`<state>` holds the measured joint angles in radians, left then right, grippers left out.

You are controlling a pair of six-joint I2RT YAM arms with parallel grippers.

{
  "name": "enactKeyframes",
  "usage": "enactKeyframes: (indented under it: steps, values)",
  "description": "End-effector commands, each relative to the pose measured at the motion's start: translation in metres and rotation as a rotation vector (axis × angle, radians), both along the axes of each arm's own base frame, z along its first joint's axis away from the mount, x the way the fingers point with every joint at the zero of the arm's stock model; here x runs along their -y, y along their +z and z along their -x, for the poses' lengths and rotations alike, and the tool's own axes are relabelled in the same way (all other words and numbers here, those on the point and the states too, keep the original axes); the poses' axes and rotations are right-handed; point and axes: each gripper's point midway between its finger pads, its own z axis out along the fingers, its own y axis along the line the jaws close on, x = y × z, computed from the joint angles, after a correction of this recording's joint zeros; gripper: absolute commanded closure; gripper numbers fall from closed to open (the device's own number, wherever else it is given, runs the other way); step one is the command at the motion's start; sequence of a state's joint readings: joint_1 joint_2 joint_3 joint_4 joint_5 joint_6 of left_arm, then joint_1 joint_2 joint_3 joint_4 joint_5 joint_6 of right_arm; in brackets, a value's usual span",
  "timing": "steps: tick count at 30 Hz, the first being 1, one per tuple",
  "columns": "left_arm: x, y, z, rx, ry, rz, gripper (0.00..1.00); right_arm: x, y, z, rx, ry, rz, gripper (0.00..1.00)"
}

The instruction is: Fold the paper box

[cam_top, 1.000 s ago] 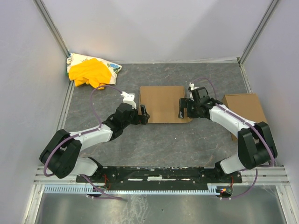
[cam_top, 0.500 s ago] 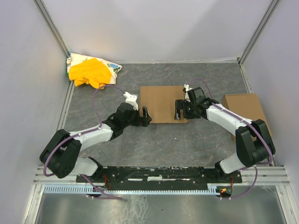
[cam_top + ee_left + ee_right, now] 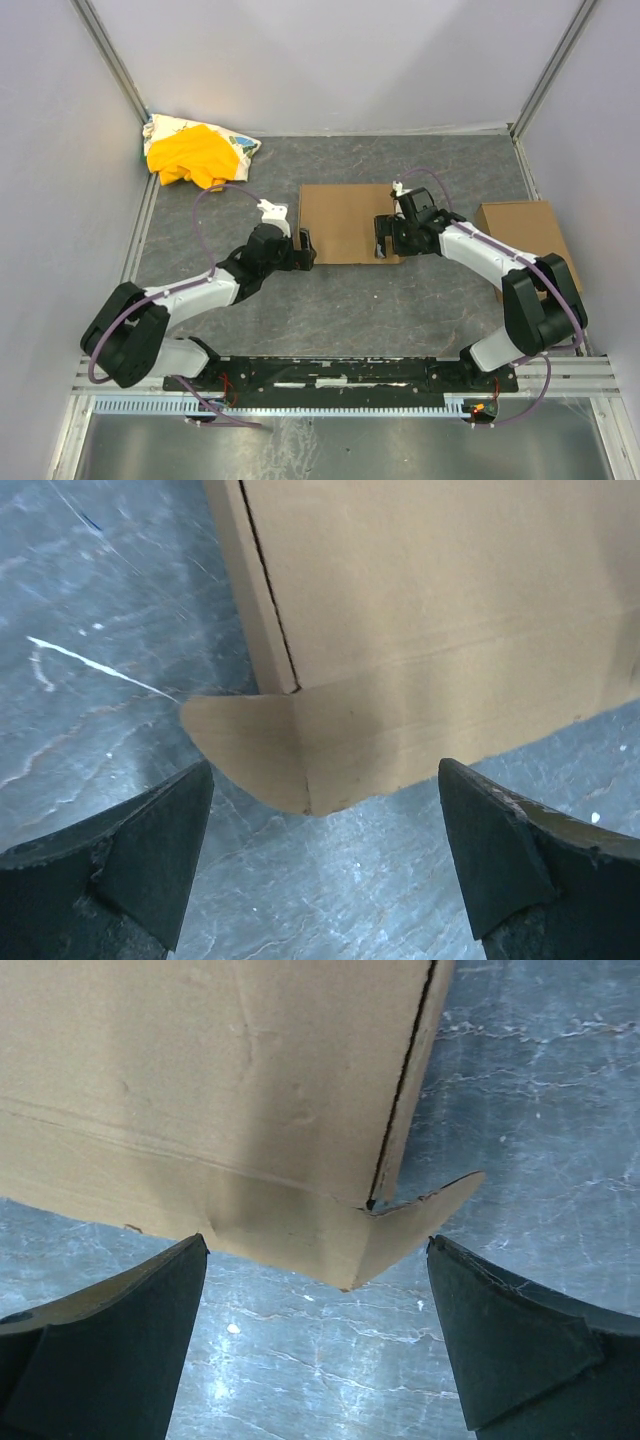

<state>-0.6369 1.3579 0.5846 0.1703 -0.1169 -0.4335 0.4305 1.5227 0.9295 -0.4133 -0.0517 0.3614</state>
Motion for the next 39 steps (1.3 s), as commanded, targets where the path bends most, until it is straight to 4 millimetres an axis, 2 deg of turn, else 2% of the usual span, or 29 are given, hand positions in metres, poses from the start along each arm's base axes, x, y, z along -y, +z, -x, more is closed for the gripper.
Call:
enactKeyframes:
  steps: [1, 7, 14, 23, 28, 33, 39]
  values:
    - [-0.006, 0.037, -0.019, 0.181, 0.085, 0.082, 0.00, 0.004, 0.025, -0.021, 0.107, -0.014, 0.035, 0.01]
    - [0.016, 0.032, -0.023, 0.155, 0.007, 0.103, 0.00, -0.003, 0.018, -0.023, 0.076, 0.011, 0.024, 0.01]
    - [0.016, 0.021, -0.027, 0.137, 0.014, 0.077, 0.00, -0.005, 0.013, -0.023, 0.063, 0.027, 0.026, 0.01]
    - [0.036, 0.020, -0.012, 0.095, -0.102, 0.133, 0.02, -0.023, 0.003, -0.011, -0.011, 0.086, -0.058, 0.01]
    - [0.040, 0.018, -0.004, 0.066, -0.136, 0.139, 0.04, -0.026, 0.002, -0.005, -0.031, 0.096, -0.077, 0.00]
    - [0.046, 0.021, 0.001, 0.045, -0.165, 0.156, 0.05, -0.032, 0.005, -0.001, -0.039, 0.109, -0.115, 0.01]
    - [0.048, 0.026, 0.006, -0.010, -0.186, 0.135, 0.07, -0.034, 0.019, 0.005, -0.038, 0.102, -0.143, 0.02]
